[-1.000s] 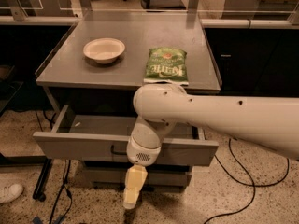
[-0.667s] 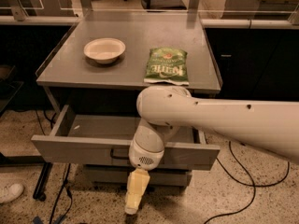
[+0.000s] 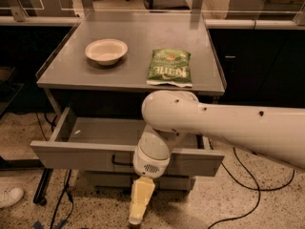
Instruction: Open top drawer
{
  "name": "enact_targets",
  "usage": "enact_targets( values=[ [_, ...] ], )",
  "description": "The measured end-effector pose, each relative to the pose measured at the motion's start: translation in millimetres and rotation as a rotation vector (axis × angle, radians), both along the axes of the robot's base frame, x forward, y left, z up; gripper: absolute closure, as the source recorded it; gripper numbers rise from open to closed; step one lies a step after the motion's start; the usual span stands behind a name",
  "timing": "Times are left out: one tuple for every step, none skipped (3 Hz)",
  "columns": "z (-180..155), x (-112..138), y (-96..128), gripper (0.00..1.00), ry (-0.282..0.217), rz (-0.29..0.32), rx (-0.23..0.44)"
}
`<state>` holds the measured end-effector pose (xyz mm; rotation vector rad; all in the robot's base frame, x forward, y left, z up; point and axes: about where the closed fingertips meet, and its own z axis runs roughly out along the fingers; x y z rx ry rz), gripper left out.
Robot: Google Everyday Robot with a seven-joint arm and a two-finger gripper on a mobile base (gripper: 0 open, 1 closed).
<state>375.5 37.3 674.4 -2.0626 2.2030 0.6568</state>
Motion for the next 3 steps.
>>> enact_targets(
  values=[
    [46.4, 8.5, 8.9, 0.00, -0.107, 0.006, 0.019],
    [44.5, 8.1, 10.3, 0.00, -0.102, 0.007, 0.020],
    [13.0, 4.2, 20.6, 0.00, -0.020, 0.011, 0.031]
  ],
)
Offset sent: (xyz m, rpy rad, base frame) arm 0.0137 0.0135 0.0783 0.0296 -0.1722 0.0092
